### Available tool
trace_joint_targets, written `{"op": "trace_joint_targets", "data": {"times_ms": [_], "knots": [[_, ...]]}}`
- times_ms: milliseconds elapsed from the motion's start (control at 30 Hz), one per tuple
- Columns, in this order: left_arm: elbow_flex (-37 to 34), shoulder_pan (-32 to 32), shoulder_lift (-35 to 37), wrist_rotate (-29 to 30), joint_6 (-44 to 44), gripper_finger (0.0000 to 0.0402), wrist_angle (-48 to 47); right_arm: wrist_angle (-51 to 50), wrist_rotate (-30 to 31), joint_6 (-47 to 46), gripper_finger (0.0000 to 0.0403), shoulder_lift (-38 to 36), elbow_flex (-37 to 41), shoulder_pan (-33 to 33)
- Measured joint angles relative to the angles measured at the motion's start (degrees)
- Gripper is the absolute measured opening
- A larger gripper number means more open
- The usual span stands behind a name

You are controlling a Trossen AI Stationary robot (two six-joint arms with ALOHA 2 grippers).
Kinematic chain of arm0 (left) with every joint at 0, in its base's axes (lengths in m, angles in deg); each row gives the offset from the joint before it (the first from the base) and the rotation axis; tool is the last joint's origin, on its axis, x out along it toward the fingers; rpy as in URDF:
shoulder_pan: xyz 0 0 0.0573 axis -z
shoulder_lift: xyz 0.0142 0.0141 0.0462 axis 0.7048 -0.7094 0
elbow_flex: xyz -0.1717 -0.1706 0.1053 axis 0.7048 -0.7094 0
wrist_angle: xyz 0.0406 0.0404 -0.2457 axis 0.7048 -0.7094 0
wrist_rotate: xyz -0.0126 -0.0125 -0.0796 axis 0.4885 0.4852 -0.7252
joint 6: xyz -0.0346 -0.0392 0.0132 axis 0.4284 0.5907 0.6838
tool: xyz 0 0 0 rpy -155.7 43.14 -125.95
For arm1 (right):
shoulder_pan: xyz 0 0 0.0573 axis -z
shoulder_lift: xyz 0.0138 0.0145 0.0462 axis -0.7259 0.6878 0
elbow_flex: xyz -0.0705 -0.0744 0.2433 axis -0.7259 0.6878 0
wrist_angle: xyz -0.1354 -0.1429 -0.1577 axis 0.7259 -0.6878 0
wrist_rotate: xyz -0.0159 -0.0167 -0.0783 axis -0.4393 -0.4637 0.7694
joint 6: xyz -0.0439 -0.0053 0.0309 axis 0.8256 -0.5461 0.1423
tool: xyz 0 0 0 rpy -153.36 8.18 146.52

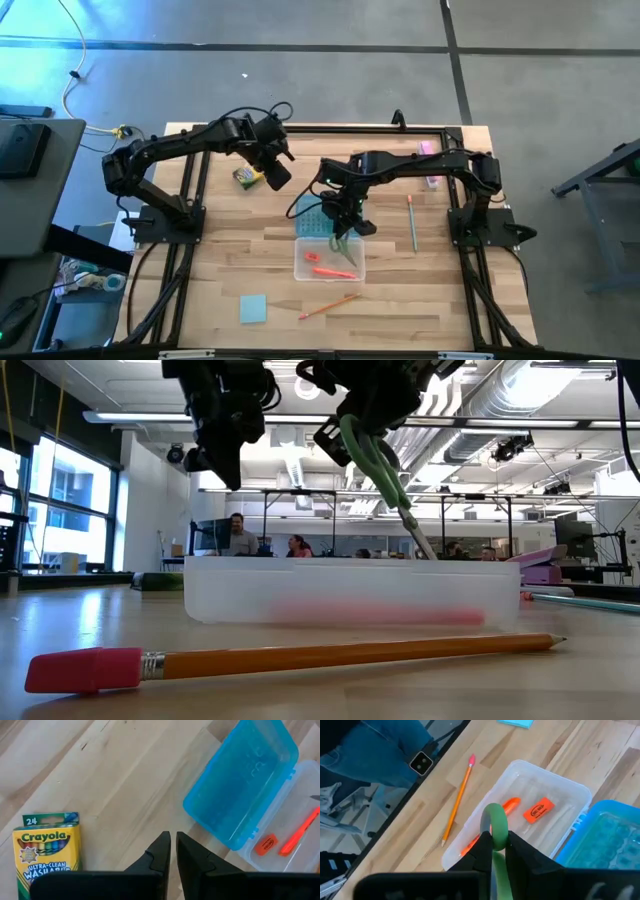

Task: Pack school essentials
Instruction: Put the green scissors into the blue supply box, then put the blue pencil into the blue supply box

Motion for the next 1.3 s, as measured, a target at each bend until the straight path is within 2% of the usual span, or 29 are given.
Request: {"op": "trace_joint_targets", "data": {"times_ms": [200,467,633,1000,1300], "knots": [[0.0,1.2,0.0,0.2,0.0,0.0021,0.0,1.1,2.3,-0.8,0.0076,0.1,0.1,-0.1],[0.0,1.1,0.0,1.7,-2.2,0.0021,0.0,6.2,1.4,-5.3,0.0137,0.2,0.1,-2.4],[0.0,1.1,0.0,3.9,-4.3,0.0021,0.0,10.0,1.9,-8.2,0.0148,0.2,0.1,-3.4],[0.0,-0.2,0.0,3.9,-5.0,0.0021,0.1,12.9,7.7,-15.9,0.0167,0.1,0.1,-3.4],[0.0,-0.5,0.0,3.0,-6.3,0.0029,-0.5,9.6,10.1,-32.9,0.0167,-0.9,0.2,-1.3]]}}
